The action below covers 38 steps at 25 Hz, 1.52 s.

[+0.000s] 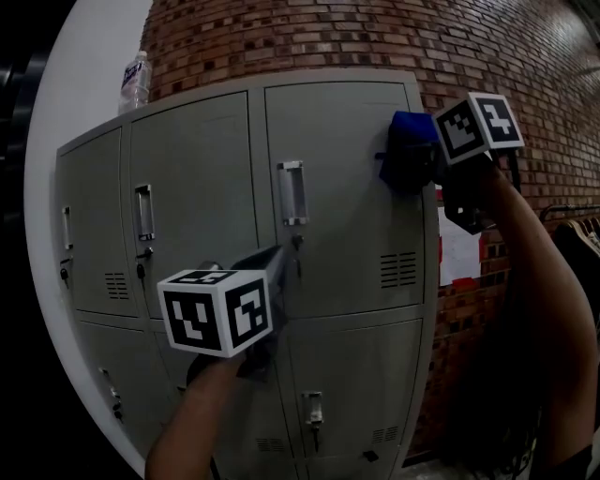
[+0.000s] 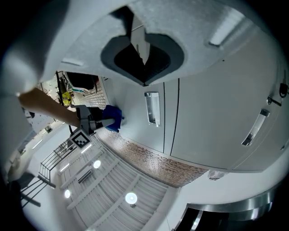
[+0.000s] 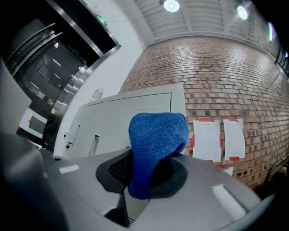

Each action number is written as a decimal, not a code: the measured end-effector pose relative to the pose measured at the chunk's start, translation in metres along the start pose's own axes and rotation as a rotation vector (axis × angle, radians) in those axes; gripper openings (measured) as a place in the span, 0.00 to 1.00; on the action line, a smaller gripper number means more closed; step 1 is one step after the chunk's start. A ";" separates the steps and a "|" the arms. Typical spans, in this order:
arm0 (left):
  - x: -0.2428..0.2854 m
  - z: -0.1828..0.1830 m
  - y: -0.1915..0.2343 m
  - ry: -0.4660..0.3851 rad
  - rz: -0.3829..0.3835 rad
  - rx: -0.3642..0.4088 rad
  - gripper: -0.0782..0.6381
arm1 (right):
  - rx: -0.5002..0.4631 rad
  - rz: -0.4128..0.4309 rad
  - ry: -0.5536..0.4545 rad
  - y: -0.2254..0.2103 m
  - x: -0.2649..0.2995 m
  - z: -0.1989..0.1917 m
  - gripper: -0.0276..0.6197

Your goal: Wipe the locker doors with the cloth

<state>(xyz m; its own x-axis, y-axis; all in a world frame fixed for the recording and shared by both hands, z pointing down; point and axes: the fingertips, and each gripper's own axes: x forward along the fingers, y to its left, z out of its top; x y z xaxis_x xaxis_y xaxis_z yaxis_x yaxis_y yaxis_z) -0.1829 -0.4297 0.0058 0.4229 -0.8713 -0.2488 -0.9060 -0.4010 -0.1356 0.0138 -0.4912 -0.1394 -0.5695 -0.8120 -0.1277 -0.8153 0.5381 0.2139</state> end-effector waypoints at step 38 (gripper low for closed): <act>0.013 0.019 0.003 -0.011 -0.010 0.065 0.12 | 0.047 0.276 -0.047 0.114 0.068 0.097 0.14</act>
<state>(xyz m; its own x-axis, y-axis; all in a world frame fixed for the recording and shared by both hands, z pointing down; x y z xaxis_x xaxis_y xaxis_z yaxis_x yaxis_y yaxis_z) -0.1802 -0.4365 -0.0163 0.4328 -0.8640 -0.2574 -0.8985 -0.3904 -0.2005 -0.1282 -0.4634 -0.2176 -0.7738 -0.6229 -0.1155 -0.6323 0.7480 0.2018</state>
